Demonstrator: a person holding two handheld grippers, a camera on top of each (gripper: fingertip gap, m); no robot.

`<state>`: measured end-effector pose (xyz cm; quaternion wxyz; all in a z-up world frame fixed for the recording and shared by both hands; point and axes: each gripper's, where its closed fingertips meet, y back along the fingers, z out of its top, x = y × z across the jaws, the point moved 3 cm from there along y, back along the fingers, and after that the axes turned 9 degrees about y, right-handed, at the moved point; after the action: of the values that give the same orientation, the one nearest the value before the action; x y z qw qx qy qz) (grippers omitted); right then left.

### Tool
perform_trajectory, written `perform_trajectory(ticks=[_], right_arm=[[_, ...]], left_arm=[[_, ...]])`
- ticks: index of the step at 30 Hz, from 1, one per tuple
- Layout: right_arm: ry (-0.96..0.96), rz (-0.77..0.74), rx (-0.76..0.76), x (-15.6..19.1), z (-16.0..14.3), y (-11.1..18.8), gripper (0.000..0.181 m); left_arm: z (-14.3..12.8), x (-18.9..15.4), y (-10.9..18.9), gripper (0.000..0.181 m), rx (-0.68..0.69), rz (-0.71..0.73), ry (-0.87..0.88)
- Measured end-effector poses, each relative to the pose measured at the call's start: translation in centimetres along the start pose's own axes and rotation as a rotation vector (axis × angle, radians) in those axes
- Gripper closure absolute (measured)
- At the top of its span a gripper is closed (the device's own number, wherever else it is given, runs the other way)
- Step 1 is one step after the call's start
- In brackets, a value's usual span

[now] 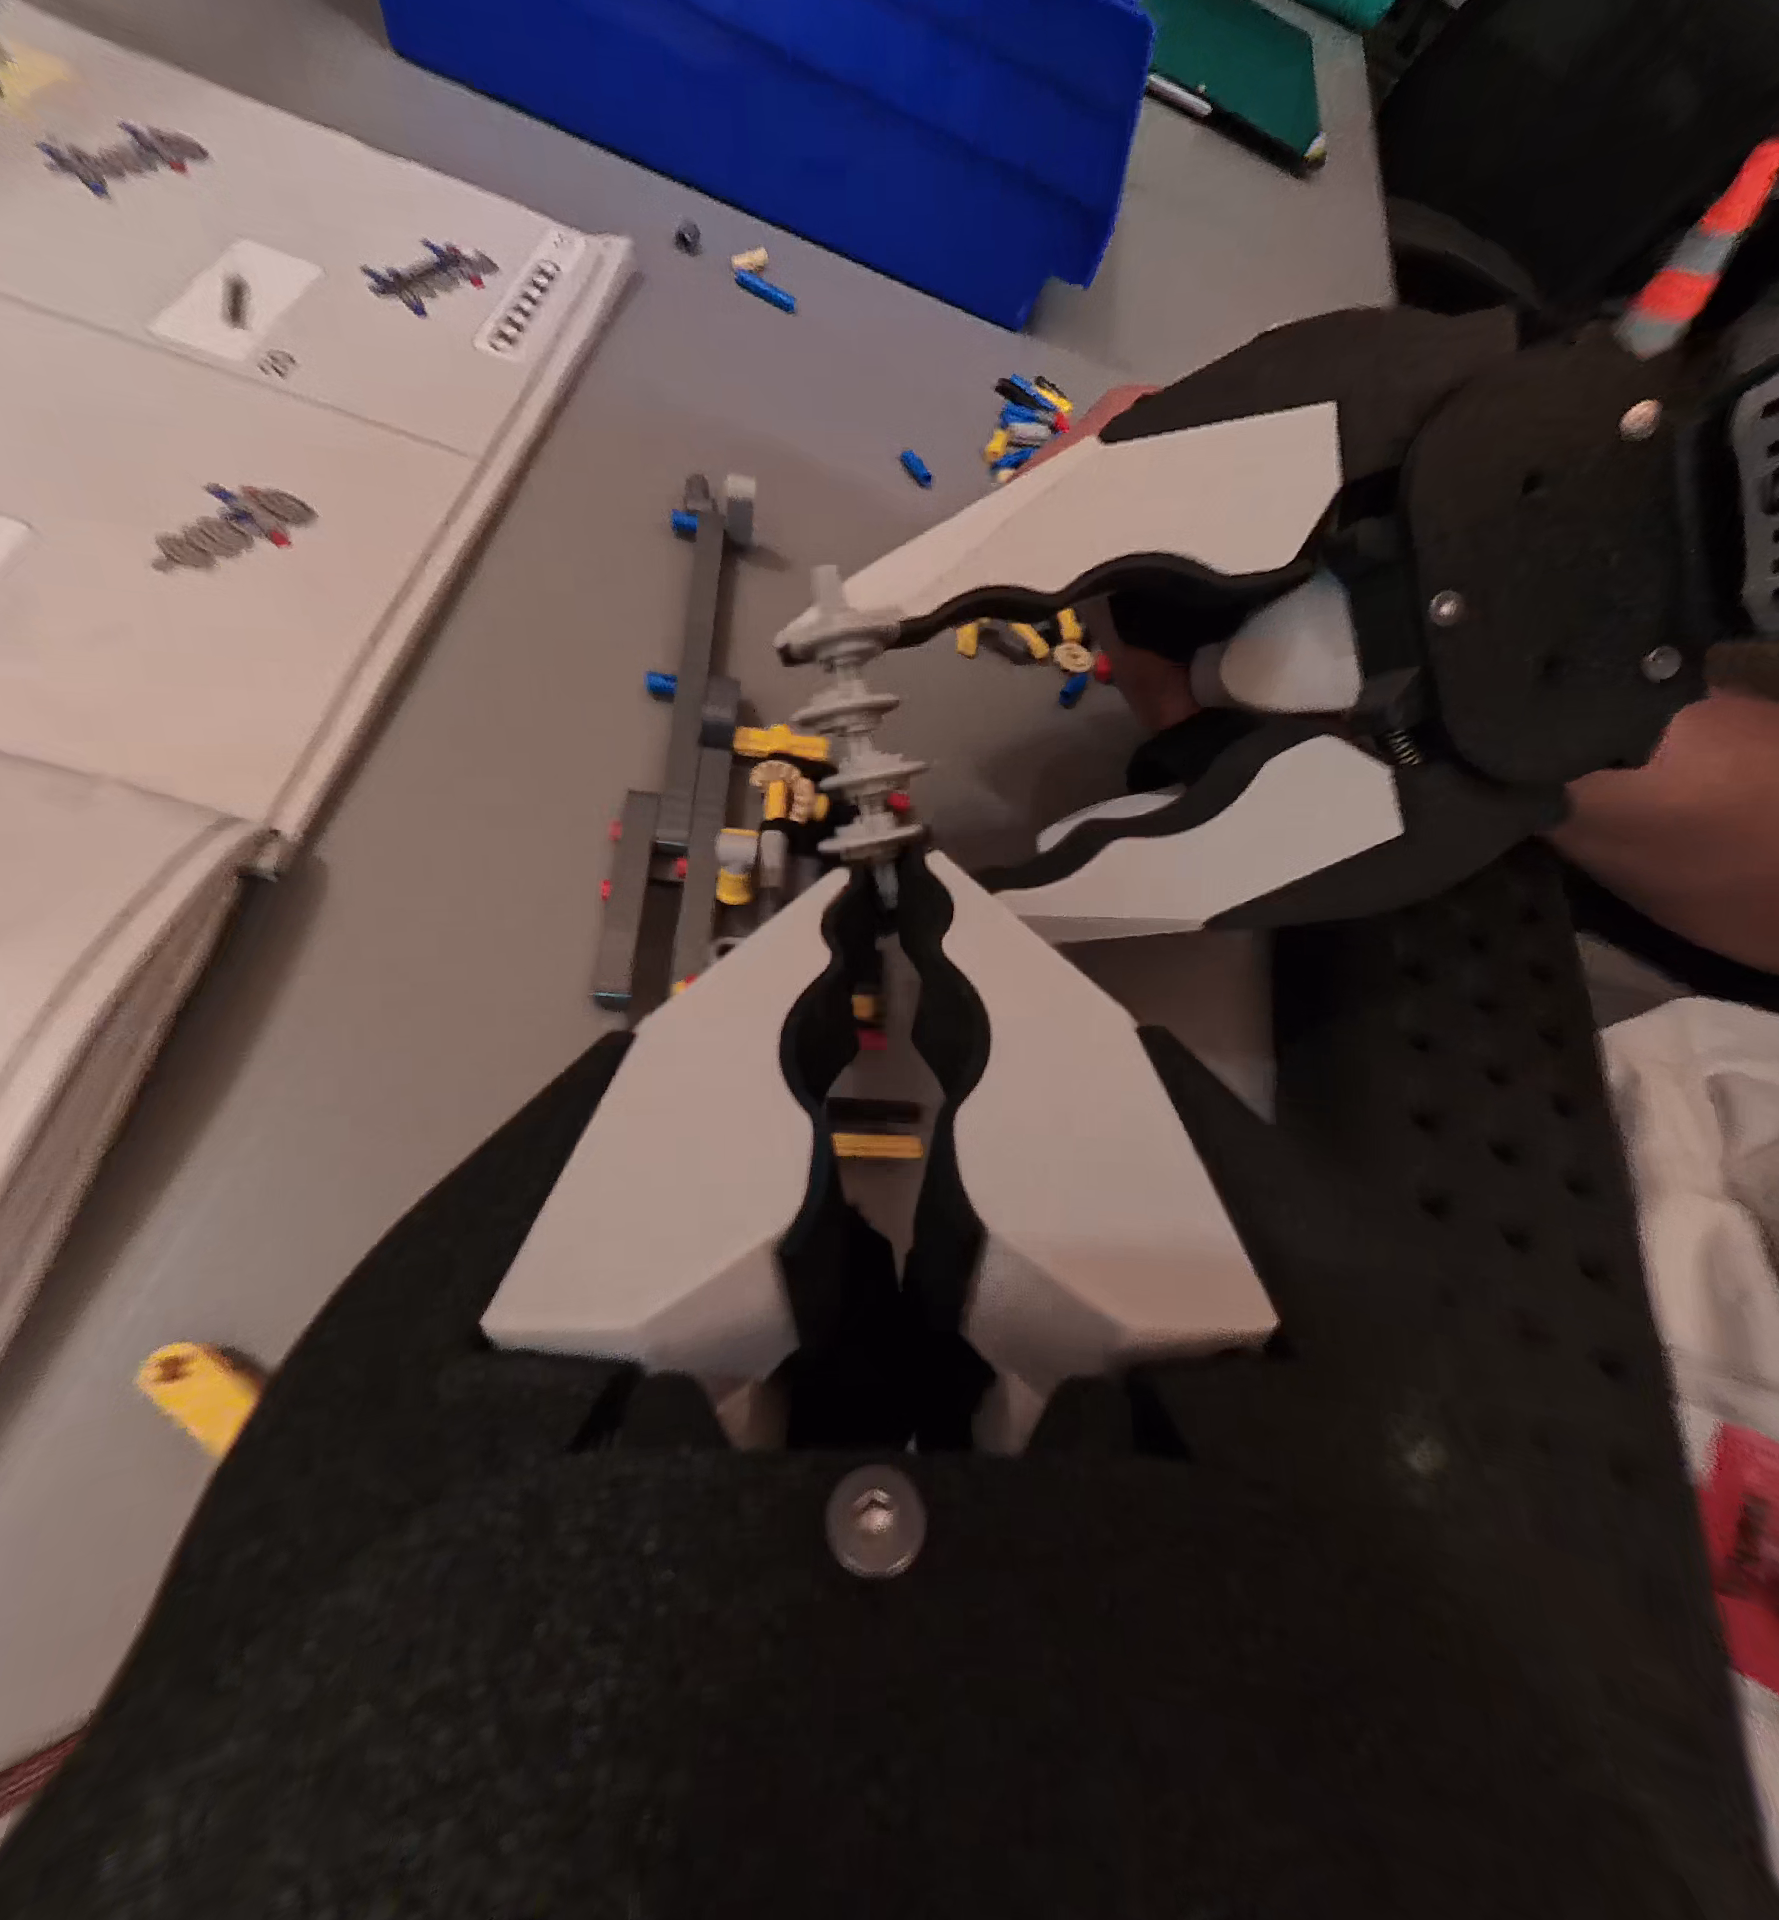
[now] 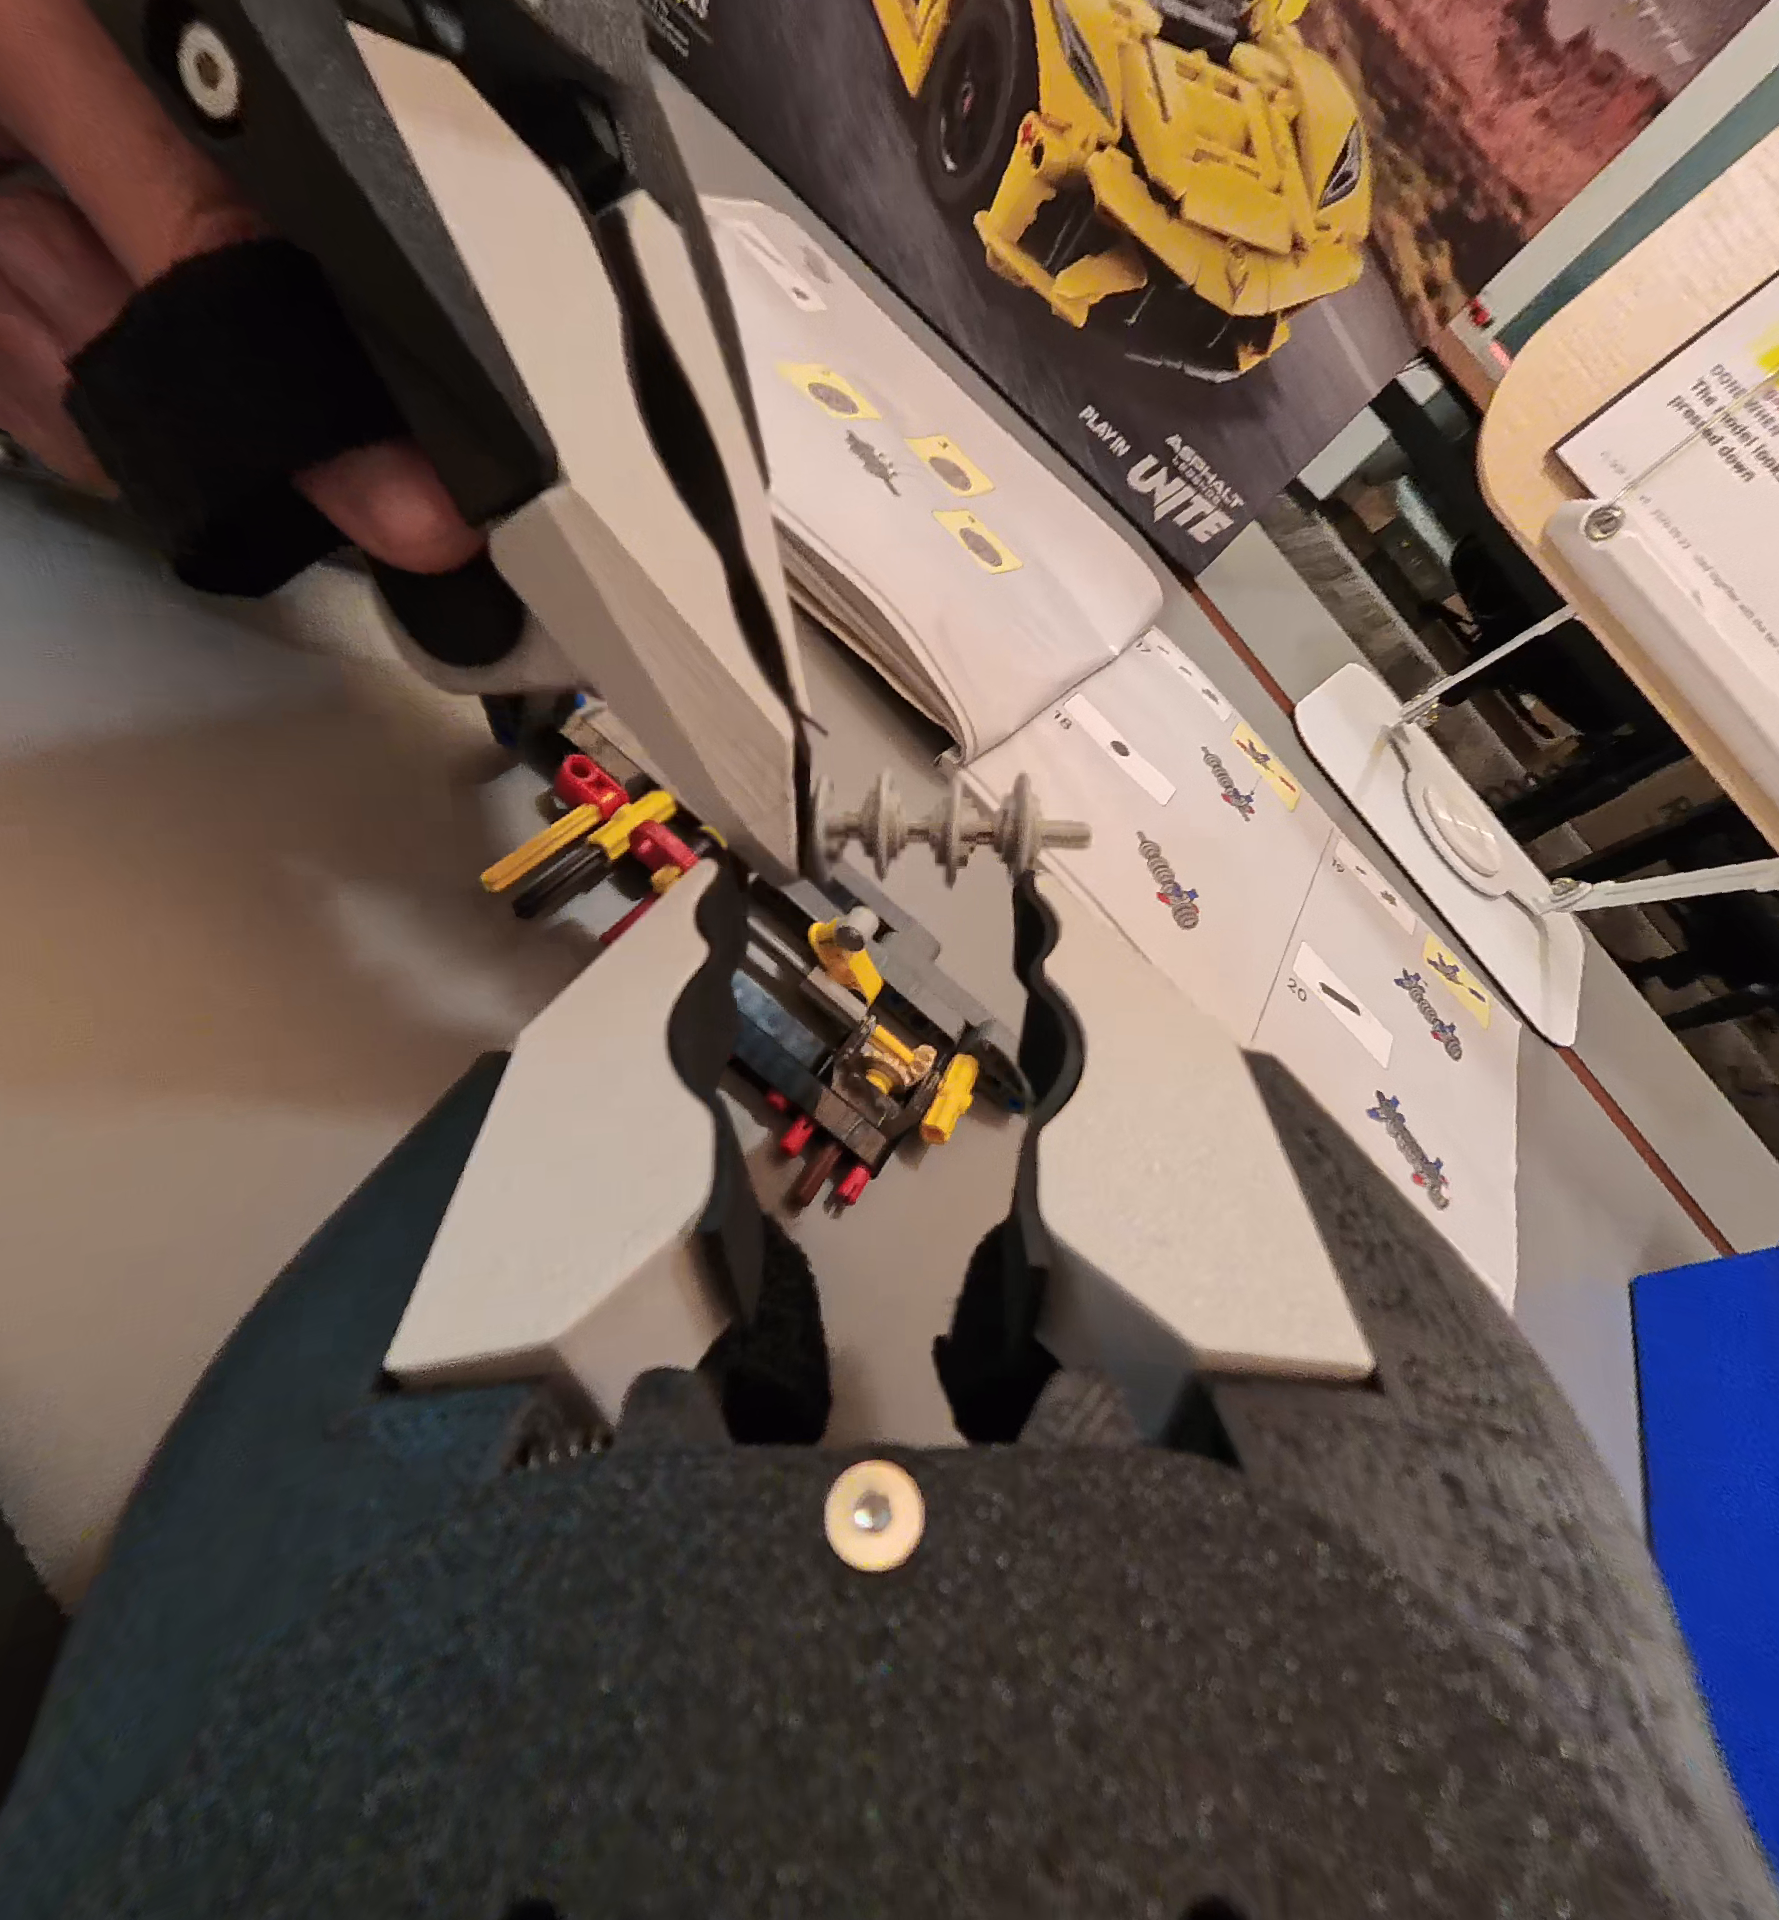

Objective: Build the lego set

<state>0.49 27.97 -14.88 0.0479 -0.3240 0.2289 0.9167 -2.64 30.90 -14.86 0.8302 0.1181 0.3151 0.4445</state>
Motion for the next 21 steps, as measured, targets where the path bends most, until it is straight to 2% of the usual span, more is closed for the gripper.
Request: perform_trajectory(ticks=[4,7,9,12,16,21], right_arm=[[-0.021,0.005,-0.059,-0.1,0.6,0.6,0.125],[-0.115,0.017,-0.135,-0.9,1.0,1.3,0.129],[-0.181,0.010,-0.213,-1.7,1.6,2.1,0.135],[-0.253,0.010,-0.303,-2.7,2.1,3.3,0.145],[-0.321,0.039,-0.358,-3.1,2.2,3.9,0.149],[-0.448,0.201,-0.424,-2.5,2.6,4.2,0.157]], left_arm=[[1.1,0.8,1.3,0.180,-0.068,0.169,-0.300],[2.1,0.8,2.3,0.179,-0.161,0.315,-0.633],[2.1,0.9,2.6,0.179,-0.179,0.379,-0.778],[1.7,1.6,2.5,0.179,-0.162,0.406,-0.819],[2.4,1.7,3.1,0.179,-0.223,0.445,-0.871],[2.6,1.7,3.9,0.179,-0.234,0.498,-0.980]])
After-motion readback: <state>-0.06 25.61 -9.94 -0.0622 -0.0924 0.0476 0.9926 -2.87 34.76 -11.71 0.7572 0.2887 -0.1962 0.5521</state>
